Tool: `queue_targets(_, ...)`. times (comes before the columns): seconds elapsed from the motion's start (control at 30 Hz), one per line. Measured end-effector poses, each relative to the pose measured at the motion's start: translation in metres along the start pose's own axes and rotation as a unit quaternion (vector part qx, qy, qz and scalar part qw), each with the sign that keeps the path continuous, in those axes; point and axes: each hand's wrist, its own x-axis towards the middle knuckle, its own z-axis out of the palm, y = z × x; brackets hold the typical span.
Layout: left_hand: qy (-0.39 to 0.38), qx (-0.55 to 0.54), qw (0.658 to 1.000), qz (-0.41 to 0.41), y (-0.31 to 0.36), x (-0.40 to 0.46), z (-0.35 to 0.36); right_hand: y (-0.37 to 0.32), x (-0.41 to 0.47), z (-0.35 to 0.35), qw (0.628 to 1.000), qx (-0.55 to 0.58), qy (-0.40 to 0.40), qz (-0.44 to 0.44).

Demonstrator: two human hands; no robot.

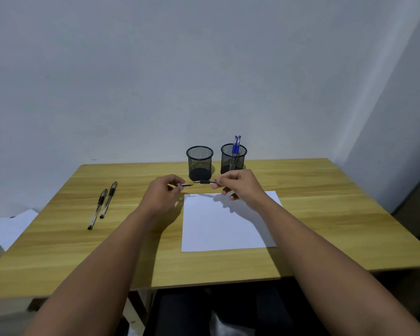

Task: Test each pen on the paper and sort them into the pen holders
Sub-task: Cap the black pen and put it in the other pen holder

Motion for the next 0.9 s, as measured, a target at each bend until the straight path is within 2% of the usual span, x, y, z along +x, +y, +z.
queue_targets(0.4,-0.042,-0.005,0.999,0.027,0.03,-0.003,0.003,-0.007,-0.012,-0.006,1.0,0.018,-0.015,-0.001)
queue_targets(0.47,-0.045,-0.084,0.995,-0.003,0.036,-0.002,0.003,-0.009,-0.013,-0.007,1.0,0.012,-0.02,0.003)
queue_targets(0.57,-0.056,-0.243,0.966,-0.07,0.047,0.0,0.003,-0.009,-0.013,-0.008,1.0,0.004,-0.016,-0.002)
queue_targets(0.7,-0.024,-0.338,0.933,-0.121,0.058,0.003,0.008,-0.007,-0.01,-0.006,1.0,0.013,-0.005,-0.013)
queue_targets(0.8,0.005,-0.372,0.914,-0.16,0.066,0.004,0.016,-0.005,-0.007,-0.006,0.999,0.027,0.008,-0.016)
queue_targets(0.9,0.023,-0.343,0.924,-0.164,0.07,0.006,0.024,-0.003,-0.006,-0.005,0.999,0.038,0.025,-0.022)
